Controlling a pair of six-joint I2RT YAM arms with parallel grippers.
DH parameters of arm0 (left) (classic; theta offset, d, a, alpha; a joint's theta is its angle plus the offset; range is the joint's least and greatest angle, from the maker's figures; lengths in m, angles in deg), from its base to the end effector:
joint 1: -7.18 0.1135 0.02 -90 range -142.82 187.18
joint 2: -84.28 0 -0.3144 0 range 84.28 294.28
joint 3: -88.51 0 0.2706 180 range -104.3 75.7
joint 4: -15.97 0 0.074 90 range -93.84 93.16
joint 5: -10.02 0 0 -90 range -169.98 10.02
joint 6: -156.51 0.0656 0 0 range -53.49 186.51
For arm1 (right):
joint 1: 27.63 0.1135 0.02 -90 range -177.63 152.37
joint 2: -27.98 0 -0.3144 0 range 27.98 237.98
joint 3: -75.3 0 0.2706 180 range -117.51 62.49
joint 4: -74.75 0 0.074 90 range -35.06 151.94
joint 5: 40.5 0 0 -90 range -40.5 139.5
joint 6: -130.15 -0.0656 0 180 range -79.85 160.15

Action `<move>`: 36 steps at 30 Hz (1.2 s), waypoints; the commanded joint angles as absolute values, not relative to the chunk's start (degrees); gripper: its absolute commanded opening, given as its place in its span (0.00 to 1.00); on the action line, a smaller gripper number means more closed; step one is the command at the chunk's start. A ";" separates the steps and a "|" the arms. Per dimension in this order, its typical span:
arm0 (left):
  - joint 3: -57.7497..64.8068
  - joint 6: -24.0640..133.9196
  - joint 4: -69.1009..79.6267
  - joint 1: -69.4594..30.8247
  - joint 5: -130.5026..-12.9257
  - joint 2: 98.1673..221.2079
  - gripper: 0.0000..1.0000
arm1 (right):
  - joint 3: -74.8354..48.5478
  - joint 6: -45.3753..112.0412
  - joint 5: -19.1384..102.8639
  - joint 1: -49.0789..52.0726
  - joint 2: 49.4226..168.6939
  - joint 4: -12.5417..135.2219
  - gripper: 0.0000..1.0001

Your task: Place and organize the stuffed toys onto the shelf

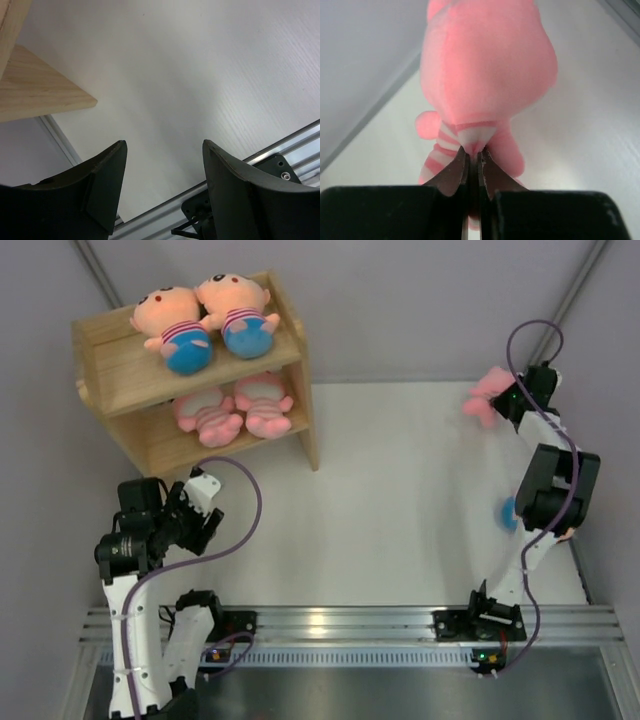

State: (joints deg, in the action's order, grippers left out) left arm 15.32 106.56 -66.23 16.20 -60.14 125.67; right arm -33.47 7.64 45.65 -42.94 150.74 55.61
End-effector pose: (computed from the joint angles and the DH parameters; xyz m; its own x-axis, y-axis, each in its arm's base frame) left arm 0.1029 -0.0062 0.3594 -0.5399 0.5271 -0.6562 0.5403 0.8148 0.2100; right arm 0.5504 -0.1461 0.2363 -0.3321 0.6469 -0.6865 0.4597 0.7465 0.4810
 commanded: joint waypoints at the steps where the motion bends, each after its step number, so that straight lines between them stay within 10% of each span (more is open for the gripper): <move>1: 12.07 103.00 -66.80 16.32 -53.79 124.97 0.67 | -18.96 3.42 38.61 -39.25 123.94 70.98 0.00; 16: 1.17 103.59 -66.63 16.32 -32.97 127.88 0.80 | 9.21 -14.16 45.44 3.17 84.50 82.58 0.00; 27: -1.65 98.43 -60.66 11.85 -24.16 125.77 0.84 | 10.11 -12.24 57.06 27.91 93.19 95.14 0.00; 36: -7.18 91.99 -50.64 8.06 -47.25 123.84 0.83 | 2.90 -4.68 46.17 33.01 102.06 92.78 0.00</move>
State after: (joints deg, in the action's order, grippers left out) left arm -4.11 93.40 -58.12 8.90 -37.39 125.60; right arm 6.42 -7.31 50.74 32.27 101.43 87.80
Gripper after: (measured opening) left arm 0.833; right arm 0.034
